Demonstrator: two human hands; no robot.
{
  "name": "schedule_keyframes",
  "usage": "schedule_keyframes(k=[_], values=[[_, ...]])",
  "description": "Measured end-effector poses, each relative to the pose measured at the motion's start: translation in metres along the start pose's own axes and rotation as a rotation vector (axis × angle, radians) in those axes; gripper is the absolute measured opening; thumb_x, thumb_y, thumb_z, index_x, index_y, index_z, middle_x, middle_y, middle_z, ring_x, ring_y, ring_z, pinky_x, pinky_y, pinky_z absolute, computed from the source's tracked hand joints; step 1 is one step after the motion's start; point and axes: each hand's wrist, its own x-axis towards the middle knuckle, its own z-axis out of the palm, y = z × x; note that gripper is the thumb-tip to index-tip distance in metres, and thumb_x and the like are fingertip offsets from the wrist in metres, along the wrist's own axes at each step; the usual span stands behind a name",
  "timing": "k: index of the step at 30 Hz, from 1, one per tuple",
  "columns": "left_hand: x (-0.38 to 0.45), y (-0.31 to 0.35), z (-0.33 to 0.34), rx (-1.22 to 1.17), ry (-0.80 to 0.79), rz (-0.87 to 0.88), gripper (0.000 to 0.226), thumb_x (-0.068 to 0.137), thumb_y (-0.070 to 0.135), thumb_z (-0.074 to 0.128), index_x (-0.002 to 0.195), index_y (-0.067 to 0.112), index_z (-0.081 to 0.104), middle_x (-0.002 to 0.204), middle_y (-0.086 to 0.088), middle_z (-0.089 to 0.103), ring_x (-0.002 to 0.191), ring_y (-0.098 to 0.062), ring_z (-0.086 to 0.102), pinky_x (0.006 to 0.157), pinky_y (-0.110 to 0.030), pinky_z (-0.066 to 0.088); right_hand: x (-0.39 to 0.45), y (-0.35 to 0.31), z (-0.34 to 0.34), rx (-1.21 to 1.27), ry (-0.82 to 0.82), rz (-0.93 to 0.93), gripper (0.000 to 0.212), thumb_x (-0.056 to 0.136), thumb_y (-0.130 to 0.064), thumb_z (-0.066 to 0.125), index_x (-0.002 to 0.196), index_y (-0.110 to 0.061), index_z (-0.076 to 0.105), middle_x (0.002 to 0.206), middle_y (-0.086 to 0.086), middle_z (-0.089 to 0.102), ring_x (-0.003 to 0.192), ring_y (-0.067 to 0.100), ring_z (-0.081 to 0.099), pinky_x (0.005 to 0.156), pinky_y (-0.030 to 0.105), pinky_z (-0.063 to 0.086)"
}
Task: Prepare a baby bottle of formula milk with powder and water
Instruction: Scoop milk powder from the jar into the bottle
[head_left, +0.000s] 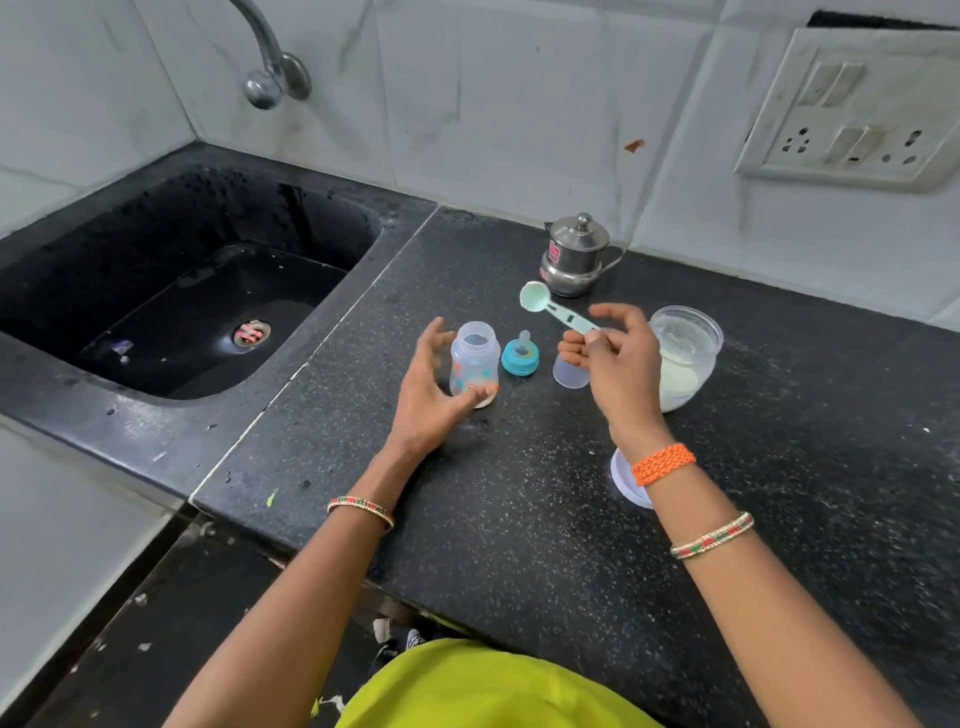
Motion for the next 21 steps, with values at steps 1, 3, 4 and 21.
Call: schedule_keyframes(k=[1,3,4,21], values=[[-0.005,0.002,0.000,-0.005,0.126,0.062,0.085,0.073,0.050,0.069,0.143,0.021,0.030,0.126,0.005,0.053,0.121,-0.011,0.051,0.107,-0.030,0.037,0.002,0.000,-0.005,0.051,0.031,0.002,0.018,0.097,0.002,0.043,0.103,-0.014,0.050,0.083,0.010,0.069,0.074,0.015,0.071,0.071,0.025,0.058],[-0.017,0.004,0.000,0.004,0.359,0.211,0.068,0.082,0.045,0.056,0.138,0.014,0.033,0.115,0.000,0.047,0.110,-0.019,0.049,0.103,-0.033,0.036,0.006,0.002,-0.014,0.131,0.093,-0.009,0.013,0.097,0.000,0.045,0.098,-0.012,0.047,0.081,0.011,0.068,0.072,0.016,0.070,0.070,0.026,0.058],[-0.024,0.007,0.002,0.027,0.436,0.283,0.060,0.084,0.042,0.050,0.134,0.011,0.035,0.113,0.001,0.044,0.104,-0.020,0.047,0.098,-0.033,0.037,0.007,0.003,-0.019,0.145,0.126,-0.024,0.009,0.097,0.000,0.046,0.098,-0.010,0.047,0.080,0.011,0.068,0.071,0.016,0.070,0.070,0.026,0.058],[0.033,0.110,0.147,-0.226,-0.171,-0.107,0.035,0.088,0.007,0.055,0.122,0.012,0.051,0.119,0.001,0.057,0.110,-0.010,0.052,0.089,-0.016,0.040,0.033,0.004,-0.108,-0.300,0.492,-0.175,0.006,0.077,-0.003,0.064,0.080,-0.007,0.067,0.076,0.004,0.067,0.063,0.004,0.058,0.060,0.008,0.047]])
